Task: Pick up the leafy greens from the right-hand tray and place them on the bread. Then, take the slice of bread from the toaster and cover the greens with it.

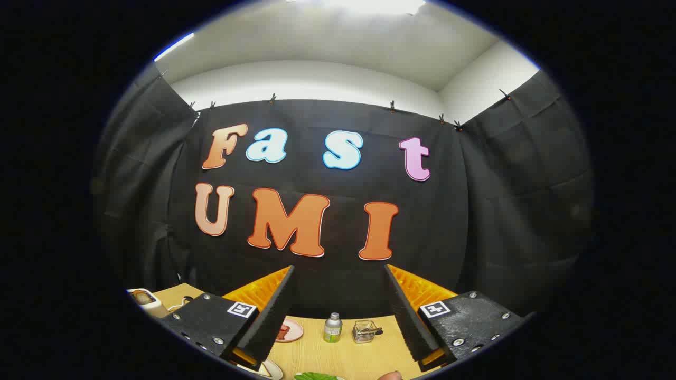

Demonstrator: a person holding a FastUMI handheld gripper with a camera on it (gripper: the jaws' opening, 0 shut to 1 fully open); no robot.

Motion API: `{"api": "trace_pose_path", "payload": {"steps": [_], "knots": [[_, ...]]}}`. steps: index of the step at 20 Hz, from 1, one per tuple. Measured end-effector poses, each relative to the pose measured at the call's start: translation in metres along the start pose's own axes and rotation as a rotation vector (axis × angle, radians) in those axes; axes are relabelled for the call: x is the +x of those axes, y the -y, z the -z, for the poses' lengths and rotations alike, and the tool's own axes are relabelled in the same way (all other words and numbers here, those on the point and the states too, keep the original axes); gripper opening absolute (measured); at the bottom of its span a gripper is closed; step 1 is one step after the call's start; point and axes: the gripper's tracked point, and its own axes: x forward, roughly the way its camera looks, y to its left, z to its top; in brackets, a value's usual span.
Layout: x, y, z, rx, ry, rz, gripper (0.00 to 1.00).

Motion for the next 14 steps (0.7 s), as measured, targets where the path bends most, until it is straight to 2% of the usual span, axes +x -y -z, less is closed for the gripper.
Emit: {"api": "trace_pose_path", "payload": {"steps": [14], "knots": [[0.011,-0.014,-0.008,0.019,0.047,-0.062,0.96]]}}
